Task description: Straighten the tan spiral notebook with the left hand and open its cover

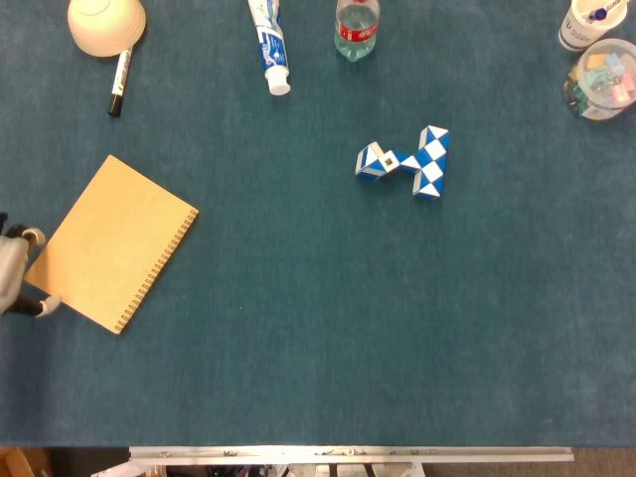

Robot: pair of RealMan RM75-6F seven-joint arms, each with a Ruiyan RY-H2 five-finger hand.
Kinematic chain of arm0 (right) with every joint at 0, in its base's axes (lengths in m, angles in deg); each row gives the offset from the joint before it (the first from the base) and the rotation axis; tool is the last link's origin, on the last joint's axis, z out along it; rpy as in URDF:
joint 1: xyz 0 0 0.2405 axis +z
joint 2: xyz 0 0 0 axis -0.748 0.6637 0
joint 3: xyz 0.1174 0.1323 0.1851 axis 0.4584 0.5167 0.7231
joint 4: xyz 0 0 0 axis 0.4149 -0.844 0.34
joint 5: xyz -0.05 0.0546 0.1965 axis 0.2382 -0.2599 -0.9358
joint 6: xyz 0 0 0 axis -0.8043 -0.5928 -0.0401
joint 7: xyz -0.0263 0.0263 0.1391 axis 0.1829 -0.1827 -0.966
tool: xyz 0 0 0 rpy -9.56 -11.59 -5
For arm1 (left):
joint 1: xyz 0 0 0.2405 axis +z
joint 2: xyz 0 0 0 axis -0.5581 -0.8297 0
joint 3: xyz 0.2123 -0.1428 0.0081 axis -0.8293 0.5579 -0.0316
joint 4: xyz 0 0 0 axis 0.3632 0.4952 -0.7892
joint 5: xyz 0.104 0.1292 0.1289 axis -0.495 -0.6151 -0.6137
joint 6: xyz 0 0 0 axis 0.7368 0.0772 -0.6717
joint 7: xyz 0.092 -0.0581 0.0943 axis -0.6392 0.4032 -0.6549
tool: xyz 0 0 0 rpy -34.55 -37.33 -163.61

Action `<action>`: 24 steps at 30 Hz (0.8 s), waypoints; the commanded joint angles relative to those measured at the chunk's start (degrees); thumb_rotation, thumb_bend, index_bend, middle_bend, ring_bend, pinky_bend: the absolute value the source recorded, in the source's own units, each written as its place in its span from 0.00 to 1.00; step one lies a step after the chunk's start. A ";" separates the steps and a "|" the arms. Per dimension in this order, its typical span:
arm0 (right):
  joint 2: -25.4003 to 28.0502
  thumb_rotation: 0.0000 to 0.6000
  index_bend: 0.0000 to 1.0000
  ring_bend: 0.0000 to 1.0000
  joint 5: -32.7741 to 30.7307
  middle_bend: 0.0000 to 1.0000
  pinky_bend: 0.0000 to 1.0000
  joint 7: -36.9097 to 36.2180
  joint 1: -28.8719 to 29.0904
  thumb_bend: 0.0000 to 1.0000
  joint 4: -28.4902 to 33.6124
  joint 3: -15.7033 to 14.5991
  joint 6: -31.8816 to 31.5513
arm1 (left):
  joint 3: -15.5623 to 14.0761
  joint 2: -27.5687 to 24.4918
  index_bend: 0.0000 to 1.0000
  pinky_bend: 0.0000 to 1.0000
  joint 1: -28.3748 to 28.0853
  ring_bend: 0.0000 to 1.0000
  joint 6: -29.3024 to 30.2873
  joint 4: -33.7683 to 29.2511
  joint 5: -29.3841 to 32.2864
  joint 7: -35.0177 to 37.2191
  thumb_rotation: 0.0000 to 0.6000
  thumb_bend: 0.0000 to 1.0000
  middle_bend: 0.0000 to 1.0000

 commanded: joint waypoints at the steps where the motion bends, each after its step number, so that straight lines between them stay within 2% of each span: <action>1: 0.01 1.00 0.34 0.21 0.00 0.29 0.31 0.04 -0.03 0.40 0.06 -0.02 -0.06 | -1.28 -0.96 0.22 0.00 -1.66 0.05 -1.68 -1.84 2.72 -1.88 0.49 0.19 0.21; 11: -0.14 1.00 0.34 0.21 -0.04 0.30 0.31 0.05 0.02 0.40 -0.06 -0.05 -0.02 | -3.26 -3.98 0.24 0.00 -6.23 0.05 -6.50 -7.32 5.14 -2.78 0.44 0.19 0.22; 24: -0.26 1.00 0.34 0.21 -0.06 0.30 0.31 -0.52 -0.17 0.40 -0.52 -0.06 -0.37 | -3.70 -5.25 0.24 0.00 -9.51 0.06 -11.01 -12.73 -1.06 2.40 0.43 0.19 0.22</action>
